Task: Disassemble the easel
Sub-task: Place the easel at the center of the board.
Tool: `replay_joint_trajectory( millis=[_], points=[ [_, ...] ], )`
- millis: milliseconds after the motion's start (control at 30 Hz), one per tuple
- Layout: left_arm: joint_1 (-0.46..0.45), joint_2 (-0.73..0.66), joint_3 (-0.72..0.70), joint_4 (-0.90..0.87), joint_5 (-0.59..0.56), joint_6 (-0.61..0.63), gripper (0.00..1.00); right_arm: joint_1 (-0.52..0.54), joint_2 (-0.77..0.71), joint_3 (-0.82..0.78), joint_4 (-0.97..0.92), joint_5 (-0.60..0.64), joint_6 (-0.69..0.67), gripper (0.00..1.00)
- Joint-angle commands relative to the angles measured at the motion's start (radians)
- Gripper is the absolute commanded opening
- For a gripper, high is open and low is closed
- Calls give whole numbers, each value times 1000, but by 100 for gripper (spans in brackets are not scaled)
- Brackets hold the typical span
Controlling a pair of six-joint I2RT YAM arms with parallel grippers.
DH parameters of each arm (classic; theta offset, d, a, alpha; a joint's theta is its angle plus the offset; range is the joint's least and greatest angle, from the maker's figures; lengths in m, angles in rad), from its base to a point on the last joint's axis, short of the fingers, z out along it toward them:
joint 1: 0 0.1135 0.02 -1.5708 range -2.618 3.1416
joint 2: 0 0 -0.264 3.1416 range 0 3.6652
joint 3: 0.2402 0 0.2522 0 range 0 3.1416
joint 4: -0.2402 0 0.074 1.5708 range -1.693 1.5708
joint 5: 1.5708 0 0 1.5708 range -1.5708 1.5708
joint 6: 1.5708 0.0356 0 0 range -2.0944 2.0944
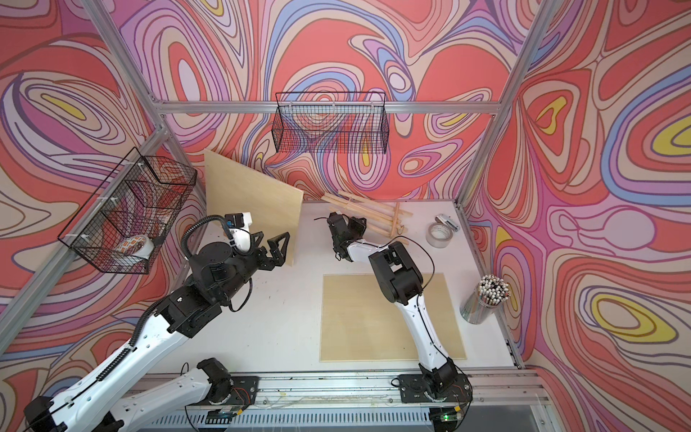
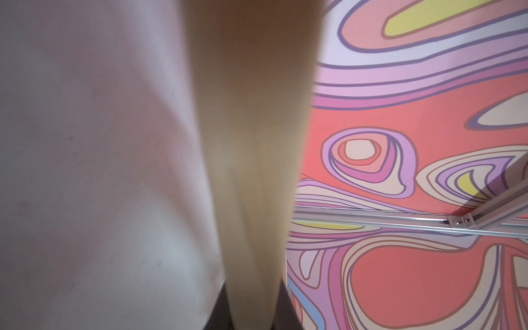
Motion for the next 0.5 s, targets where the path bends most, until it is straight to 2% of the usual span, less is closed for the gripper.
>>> replay_joint_trajectory(
  millis=[0,67,133,233,333,467],
  points=[
    [11,-7,-13,31,3,-20,91,-8,52,50,-67,-33,85,0],
    [10,-6,-14,31,0,-19,91,-13,75,76,-135,-48,125,0],
    [11,-4,-16,30,-6,-18,91,-20,90,80,-152,-43,139,14],
    [10,-2,-19,32,-11,-17,92,-30,88,80,-178,-56,173,28],
    [10,2,-20,33,-11,-16,92,-38,85,80,-208,-62,209,41],
    [10,2,-20,33,-16,-16,93,-39,45,32,-198,-73,249,50]
  ],
)
